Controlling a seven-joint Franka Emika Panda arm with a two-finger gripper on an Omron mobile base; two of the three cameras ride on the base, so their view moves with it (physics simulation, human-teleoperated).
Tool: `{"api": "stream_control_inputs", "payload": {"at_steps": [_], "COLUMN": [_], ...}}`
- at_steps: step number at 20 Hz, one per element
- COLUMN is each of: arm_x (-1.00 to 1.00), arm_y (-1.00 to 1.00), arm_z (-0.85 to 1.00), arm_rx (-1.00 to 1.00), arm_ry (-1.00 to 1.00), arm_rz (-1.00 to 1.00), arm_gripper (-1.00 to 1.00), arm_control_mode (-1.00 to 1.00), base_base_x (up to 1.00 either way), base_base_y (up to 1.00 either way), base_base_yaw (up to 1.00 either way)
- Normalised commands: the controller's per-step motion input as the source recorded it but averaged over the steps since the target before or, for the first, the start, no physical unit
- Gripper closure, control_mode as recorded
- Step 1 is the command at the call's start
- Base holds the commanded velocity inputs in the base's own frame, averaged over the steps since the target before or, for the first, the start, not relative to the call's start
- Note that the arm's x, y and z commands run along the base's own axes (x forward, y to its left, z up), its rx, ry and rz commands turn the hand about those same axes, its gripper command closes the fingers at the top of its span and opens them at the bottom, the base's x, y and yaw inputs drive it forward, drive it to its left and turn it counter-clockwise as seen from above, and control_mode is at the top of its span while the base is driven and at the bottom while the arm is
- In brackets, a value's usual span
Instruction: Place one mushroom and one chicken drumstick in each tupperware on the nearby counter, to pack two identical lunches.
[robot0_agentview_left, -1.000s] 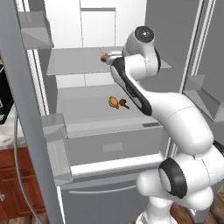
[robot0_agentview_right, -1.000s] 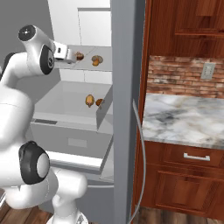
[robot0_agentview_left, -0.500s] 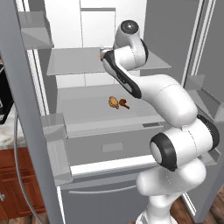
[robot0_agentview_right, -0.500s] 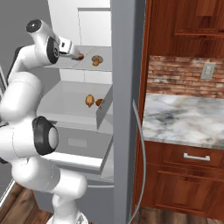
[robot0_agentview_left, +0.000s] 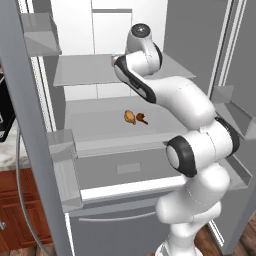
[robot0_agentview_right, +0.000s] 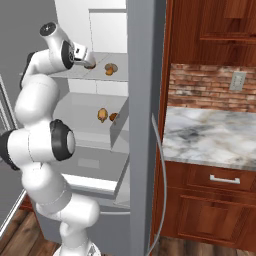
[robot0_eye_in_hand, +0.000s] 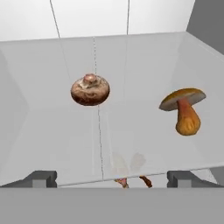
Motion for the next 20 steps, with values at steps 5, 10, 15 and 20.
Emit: {"api": "stream_control_inputs", "payload": {"at_steps": [5,10,15,20], "arm_x": [0.45,0.46,0.49,0.48], "arm_y": [0.01,0.07,0.19,0.19], "arm_z": [-0.16,-0.13,-0.10,-0.08], "arm_rx": [0.00,0.00,0.00,0.00], "arm_ry": [0.02,0.00,0.01,0.02], "arm_rz": [0.00,-0.01,-0.03,-0.04], "arm_gripper": [-1.00,-1.00,-1.00,-1.00], "arm_control_mode": [-1.00,-1.00,-1.00,-1.00], "base_base_x": [0.00,0.00,0.00,0.00], "base_base_y": [0.00,0.00,0.00,0.00], "base_base_yaw": [0.00,0.00,0.00,0.00]}}
